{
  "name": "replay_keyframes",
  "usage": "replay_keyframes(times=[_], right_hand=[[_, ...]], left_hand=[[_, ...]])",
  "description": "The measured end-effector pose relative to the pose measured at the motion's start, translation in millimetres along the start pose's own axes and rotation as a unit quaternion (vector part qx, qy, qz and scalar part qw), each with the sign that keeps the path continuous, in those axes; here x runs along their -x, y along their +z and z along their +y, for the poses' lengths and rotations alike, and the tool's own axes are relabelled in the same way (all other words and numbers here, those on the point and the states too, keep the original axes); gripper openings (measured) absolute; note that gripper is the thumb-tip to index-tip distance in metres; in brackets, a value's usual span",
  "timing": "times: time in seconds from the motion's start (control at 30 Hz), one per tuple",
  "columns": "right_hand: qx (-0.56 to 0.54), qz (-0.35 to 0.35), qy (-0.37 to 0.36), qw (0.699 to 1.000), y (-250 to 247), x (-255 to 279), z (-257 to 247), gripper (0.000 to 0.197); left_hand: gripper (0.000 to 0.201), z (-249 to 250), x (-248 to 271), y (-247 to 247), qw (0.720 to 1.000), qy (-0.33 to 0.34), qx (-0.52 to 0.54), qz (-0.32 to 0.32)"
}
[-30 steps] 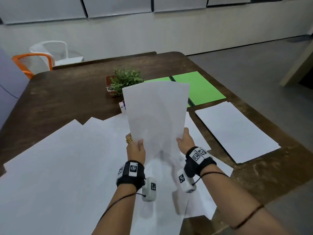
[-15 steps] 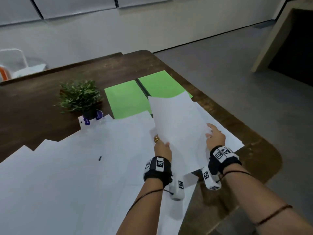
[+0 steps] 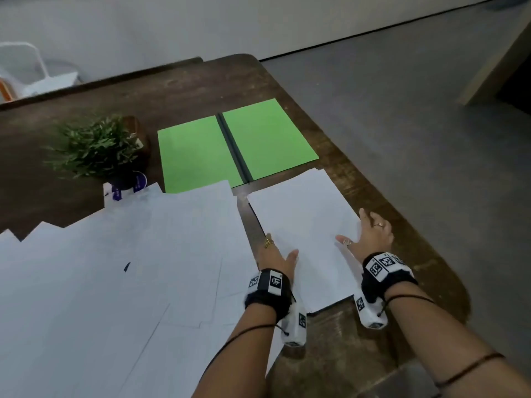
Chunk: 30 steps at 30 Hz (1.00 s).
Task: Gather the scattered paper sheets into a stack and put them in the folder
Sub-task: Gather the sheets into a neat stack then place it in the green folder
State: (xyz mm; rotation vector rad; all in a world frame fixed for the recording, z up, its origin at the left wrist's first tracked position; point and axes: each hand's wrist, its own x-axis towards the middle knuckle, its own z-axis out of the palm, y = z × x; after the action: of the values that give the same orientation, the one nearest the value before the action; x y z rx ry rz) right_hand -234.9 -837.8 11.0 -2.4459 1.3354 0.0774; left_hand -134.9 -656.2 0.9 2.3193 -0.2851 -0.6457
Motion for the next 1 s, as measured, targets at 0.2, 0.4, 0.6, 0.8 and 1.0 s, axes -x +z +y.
replay_keyframes(times=[0.2,0.4,0.6,0.8,1.0], right_hand=[[-0.120,-0.026,-0.237,0.964,19.5,42.6,-60.1,0.055],[-0.160,-0.195,-0.337,0.907,67.5,96.2,-136.8,0.041],[-0.067,-0.227,-0.171,0.956,111.1,113.6,-179.7,0.086],[-0.173,-0.144,-0.059,0.972,114.3,115.7,-203.8,0.073],[-0.188,-0.182,0.035,0.965,97.3,97.9,-210.8,0.062]], left_hand=[[0.080,-58.5,5.0,-84.6,0.987,0.018,-0.120,0.110],[0.106,-154.5,37.8,-166.8,0.949,-0.140,-0.277,0.056],[0.127,-217.2,63.6,-193.6,0.938,-0.240,-0.249,-0.022],[0.119,-230.4,72.1,-190.5,0.949,-0.219,-0.226,-0.020],[0.122,-234.1,64.9,-195.6,0.945,-0.229,-0.230,-0.043]])
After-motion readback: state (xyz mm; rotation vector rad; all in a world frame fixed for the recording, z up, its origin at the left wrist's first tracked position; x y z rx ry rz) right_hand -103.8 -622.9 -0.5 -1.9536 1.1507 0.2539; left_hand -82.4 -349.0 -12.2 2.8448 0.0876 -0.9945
